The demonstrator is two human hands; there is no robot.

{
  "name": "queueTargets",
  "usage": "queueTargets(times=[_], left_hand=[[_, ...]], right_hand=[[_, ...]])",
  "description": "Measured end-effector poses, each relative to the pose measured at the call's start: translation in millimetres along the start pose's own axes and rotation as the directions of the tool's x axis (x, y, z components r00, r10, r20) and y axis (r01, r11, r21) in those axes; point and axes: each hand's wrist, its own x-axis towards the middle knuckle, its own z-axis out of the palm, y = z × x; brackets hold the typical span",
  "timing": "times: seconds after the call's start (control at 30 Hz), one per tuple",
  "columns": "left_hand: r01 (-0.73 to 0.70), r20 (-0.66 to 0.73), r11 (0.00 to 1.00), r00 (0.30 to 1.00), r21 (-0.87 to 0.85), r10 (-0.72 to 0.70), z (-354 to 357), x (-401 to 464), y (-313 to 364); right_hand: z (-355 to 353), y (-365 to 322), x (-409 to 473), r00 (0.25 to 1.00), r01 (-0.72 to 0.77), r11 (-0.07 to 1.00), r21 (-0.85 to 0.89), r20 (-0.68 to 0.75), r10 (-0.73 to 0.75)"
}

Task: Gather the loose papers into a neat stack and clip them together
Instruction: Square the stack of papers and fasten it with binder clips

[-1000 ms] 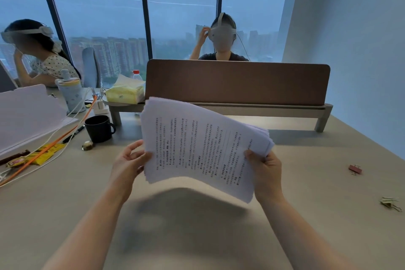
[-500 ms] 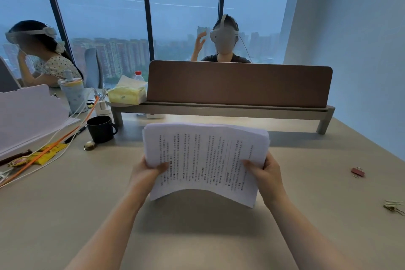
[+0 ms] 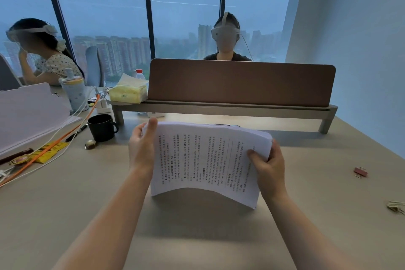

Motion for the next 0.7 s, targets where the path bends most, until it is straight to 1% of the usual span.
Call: queueTargets(times=[0.07,0.2,0.3,0.33,0.47,0.53,0.63,0.7], left_hand=[[0.040,-0.042,0.999,0.998,-0.003,-0.040,7,5,10],[0.109,-0.117,0.994,0.987,-0.010,-0.109,13,9,16],[0.108,-0.127,0.994,0.986,-0.009,-0.108,12,9,11],[0.100,-0.119,0.995,0.988,-0.008,-0.100,10,9,9],[0.062,-0.088,0.997,0.994,-0.040,-0.066,7,6,6],[0.041,-0.071,0.999,0.997,-0.031,-0.043,8,4,7],[0.048,-0.072,0.999,0.996,0.004,-0.047,8,2,8],[0.063,-0.084,0.998,0.995,0.019,-0.061,6,3,10]], right_hand=[[0,-4,2,0.996,0.084,0.995,-0.062,-0.020,-0.086],[-1,-7,5,0.969,0.242,0.942,-0.232,0.011,-0.246],[-3,-8,8,0.924,0.375,0.878,-0.297,0.049,-0.378],[-4,-8,9,0.915,0.396,0.867,-0.303,0.049,-0.401],[-5,-6,10,0.936,0.341,0.898,-0.278,0.009,-0.353],[-2,-8,9,0.943,0.322,0.911,-0.258,0.004,-0.333],[0,-12,7,0.949,0.310,0.928,-0.208,0.003,-0.316],[-2,-12,7,0.949,0.310,0.928,-0.207,0.007,-0.315]])
